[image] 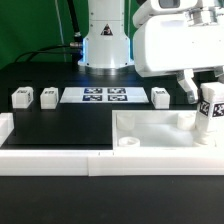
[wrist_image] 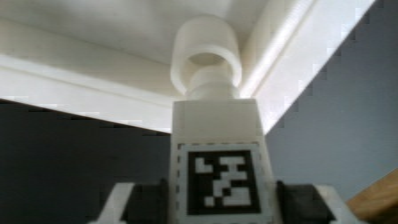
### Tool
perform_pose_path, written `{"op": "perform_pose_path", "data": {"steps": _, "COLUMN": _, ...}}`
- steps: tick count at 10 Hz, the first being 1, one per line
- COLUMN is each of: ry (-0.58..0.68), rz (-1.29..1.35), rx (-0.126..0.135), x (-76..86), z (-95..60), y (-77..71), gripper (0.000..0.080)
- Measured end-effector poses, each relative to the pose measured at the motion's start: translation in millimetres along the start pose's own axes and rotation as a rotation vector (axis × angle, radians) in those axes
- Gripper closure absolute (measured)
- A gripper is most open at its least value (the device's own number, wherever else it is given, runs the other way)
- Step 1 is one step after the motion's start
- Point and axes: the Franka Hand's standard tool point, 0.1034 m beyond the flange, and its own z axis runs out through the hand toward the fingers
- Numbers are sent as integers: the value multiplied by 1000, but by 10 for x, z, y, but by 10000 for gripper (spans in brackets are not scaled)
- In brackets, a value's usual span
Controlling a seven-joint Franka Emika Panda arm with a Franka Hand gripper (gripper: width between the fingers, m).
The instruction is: Assemble square table
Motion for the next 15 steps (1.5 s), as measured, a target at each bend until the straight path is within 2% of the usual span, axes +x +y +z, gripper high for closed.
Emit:
{"op": "perform_pose_path", "data": {"steps": 6, "ry": -19, "rz": -5, "rx": 5, "x": -40, "z": 9, "y": -23, "gripper": 508}}
{"op": "perform_pose_path", "data": {"steps": 10, "ry": -9, "rz": -5, "rx": 4, "x": -140, "z": 110, "y": -47, "gripper": 508}}
{"op": "perform_pose_path", "data": {"steps": 14, "ry": 36, "rz": -2, "rx": -6, "x": -104, "z": 135, "y": -33, "gripper": 508}}
{"op": "perform_pose_path", "data": {"steps": 15, "ry": 36, "rz": -2, "rx": -6, "x": -105, "z": 135, "y": -32, "gripper": 453}}
